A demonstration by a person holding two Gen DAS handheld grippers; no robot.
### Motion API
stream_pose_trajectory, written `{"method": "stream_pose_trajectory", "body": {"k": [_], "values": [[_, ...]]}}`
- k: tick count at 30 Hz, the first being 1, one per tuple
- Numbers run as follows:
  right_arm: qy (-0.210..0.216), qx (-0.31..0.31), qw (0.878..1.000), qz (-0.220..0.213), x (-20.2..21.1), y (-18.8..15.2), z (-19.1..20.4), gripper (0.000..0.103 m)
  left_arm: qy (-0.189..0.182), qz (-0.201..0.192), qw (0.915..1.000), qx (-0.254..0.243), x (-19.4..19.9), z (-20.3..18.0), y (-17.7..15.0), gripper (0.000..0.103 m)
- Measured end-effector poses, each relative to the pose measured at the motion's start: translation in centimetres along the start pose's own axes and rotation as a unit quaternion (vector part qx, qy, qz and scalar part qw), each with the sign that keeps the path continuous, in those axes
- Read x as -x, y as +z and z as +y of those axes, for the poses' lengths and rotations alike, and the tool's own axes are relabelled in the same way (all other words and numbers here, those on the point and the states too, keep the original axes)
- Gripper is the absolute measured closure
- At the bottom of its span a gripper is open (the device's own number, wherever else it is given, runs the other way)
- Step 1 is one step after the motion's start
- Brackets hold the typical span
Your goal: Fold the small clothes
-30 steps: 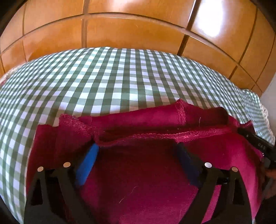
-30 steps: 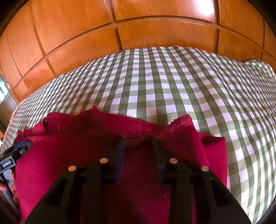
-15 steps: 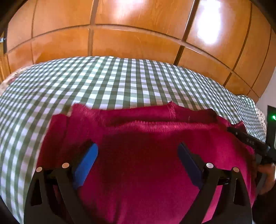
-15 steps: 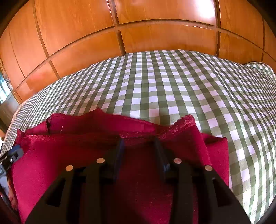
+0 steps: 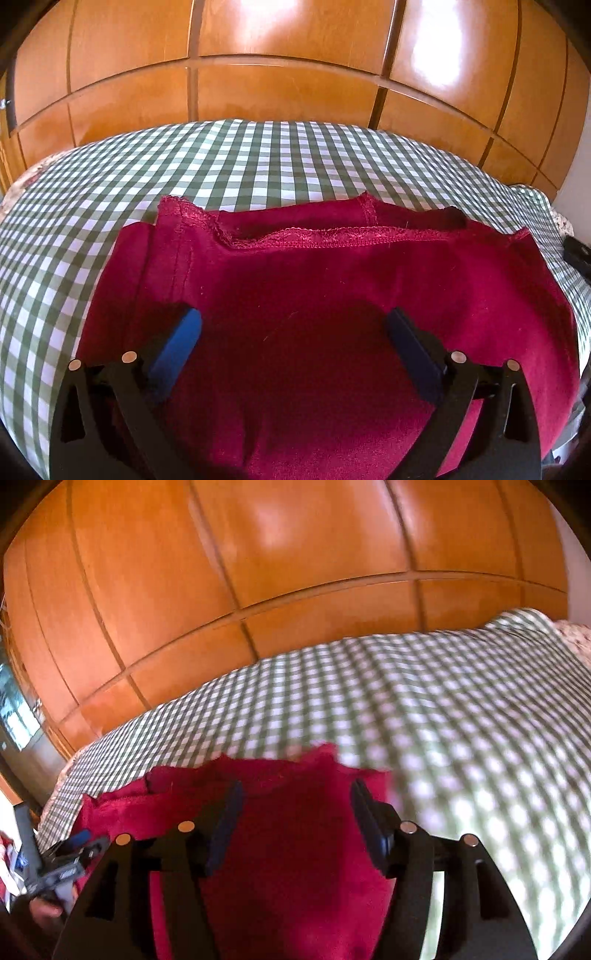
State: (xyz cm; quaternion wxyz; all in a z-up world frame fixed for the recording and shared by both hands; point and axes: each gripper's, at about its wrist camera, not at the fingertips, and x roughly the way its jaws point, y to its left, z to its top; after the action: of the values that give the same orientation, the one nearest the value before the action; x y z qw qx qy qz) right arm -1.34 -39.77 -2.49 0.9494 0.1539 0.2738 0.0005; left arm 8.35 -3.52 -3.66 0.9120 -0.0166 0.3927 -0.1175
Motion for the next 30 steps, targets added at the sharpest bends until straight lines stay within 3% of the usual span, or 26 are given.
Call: {"method": "stream_pose_trajectory", "body": {"k": [4,9,10,11,13,16,20,24,26,30], "values": [[0.011,-0.006,0.999,0.048,2.8,-2.9,-1.7,0.041,0.0,-0.001,1.0,0.0,0.1,0.0,-0.1,0.004],[0.063,-0.031,0.991,0.111,4.0,-7.7,-1.3,0.043,0.001,-0.001,1.0,0.0,0.1,0.0,0.0,0.004],[0.066,-0.028,0.99,0.122,3.8,-8.3,-1.0,0.055,0.005,-0.002,1.0,0.001,0.2,-0.1,0.0,0.004],[0.059,-0.018,0.989,0.133,3.5,-8.9,-0.6,0.076,0.008,-0.002,1.0,0.0,0.3,-0.3,0.0,0.004],[0.035,0.021,0.99,0.132,3.5,-9.1,0.4,0.093,0.016,0.0,0.9999,-0.006,0.6,-0.5,0.1,0.004],[0.016,0.011,0.993,0.113,4.7,-7.9,-0.4,0.095,0.023,0.002,0.9997,-0.01,0.8,-0.2,0.2,0.004],[-0.007,0.031,0.992,0.12,3.6,-8.6,-1.1,0.096,0.009,0.001,1.0,0.001,0.6,0.3,0.0,0.004],[0.014,0.021,0.994,0.104,3.9,-8.9,-1.3,0.089,0.007,0.002,1.0,-0.005,0.4,0.1,0.0,0.004],[0.003,0.015,0.995,0.098,4.2,-8.6,-1.4,0.058,-0.001,0.001,1.0,0.005,0.8,0.4,0.0,0.004],[-0.033,0.019,0.998,0.057,5.5,-7.1,-0.3,0.038,-0.023,-0.013,0.9988,0.04,2.5,1.2,0.2,0.004]]}}
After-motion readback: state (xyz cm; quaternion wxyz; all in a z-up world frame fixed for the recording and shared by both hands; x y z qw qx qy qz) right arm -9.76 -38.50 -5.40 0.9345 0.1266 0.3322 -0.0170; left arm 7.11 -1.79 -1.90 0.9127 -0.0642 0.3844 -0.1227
